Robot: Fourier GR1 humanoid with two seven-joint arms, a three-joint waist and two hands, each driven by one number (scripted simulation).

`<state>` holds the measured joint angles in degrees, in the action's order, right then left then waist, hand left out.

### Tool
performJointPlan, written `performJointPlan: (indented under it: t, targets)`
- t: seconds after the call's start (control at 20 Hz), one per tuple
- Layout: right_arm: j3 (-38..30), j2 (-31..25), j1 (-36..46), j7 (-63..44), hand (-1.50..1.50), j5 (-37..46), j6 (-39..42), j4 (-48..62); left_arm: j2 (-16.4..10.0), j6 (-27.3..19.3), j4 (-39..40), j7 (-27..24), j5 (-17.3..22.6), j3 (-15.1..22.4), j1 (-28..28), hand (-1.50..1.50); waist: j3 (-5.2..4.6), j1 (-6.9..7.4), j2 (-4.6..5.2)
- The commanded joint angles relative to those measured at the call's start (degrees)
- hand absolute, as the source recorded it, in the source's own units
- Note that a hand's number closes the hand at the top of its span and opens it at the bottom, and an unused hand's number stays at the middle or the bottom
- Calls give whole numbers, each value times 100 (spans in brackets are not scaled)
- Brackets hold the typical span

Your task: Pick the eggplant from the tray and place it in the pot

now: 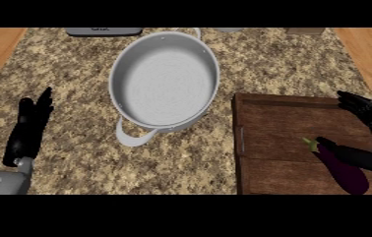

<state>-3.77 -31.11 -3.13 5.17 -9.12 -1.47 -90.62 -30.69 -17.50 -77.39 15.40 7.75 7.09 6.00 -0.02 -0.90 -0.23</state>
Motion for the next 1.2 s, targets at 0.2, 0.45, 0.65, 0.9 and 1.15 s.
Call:
performJointPlan:
  t: [0.2,0.45,0.65,0.9,1.15]
  targets:
    - [-470,-1685,-567,-1194,-150,-36,1176,-1141,-63,-22,-224,394,-132,-56,-86,0,-9,12,-10]
    - [-753,-2712,-580,-2095,-150,-283,2107,-1353,-42,115,-436,291,-115,-18,-376,0,-10,55,-8]
    - [-438,-3308,-236,-2761,-150,-551,2945,-1360,-94,298,-181,310,4,-195,-74,0,-13,119,27]
    - [-81,-3650,253,-3591,-150,-1551,3893,-1199,-8,309,-121,354,-192,-84,96,0,-9,200,54]
    - [145,-3151,230,-4159,-150,-1269,3925,-1467,283,222,7,284,-370,-207,27,0,-1,108,26]
